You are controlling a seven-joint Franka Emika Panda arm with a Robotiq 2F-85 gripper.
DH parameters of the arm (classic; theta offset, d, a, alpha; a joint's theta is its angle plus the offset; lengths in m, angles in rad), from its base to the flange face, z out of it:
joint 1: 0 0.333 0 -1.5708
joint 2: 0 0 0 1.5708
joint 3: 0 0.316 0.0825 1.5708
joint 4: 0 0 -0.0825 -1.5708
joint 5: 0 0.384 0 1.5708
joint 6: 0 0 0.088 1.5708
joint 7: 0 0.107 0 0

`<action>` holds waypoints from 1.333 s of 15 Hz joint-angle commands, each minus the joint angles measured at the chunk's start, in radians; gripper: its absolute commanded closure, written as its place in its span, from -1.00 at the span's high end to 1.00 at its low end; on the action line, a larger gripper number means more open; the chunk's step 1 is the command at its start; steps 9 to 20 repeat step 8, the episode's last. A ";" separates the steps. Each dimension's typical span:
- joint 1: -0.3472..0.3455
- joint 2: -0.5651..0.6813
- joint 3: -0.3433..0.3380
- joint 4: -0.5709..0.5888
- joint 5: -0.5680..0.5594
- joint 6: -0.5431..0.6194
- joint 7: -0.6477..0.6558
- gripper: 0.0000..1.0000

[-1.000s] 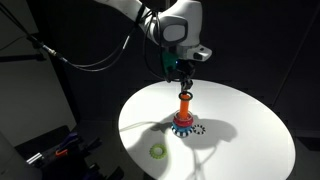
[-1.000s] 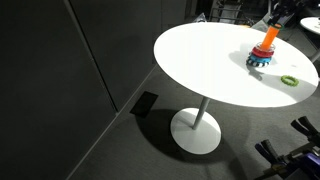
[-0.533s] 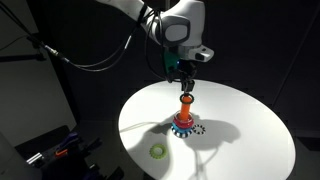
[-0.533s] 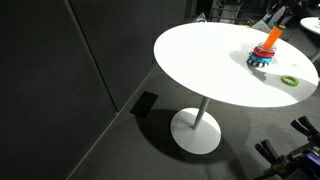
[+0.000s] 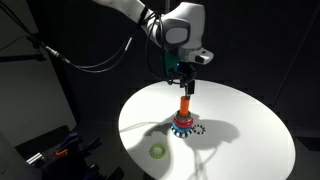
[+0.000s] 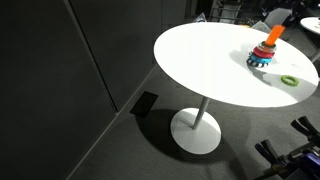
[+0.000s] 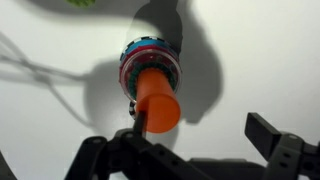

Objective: Move the ring holder to the right a bit and put the green ring on the ring holder

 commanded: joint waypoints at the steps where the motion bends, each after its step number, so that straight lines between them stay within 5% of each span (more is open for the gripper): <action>1: -0.020 0.016 0.013 0.037 0.022 -0.044 -0.024 1.00; 20: -0.006 0.003 0.005 0.009 -0.003 -0.038 -0.012 1.00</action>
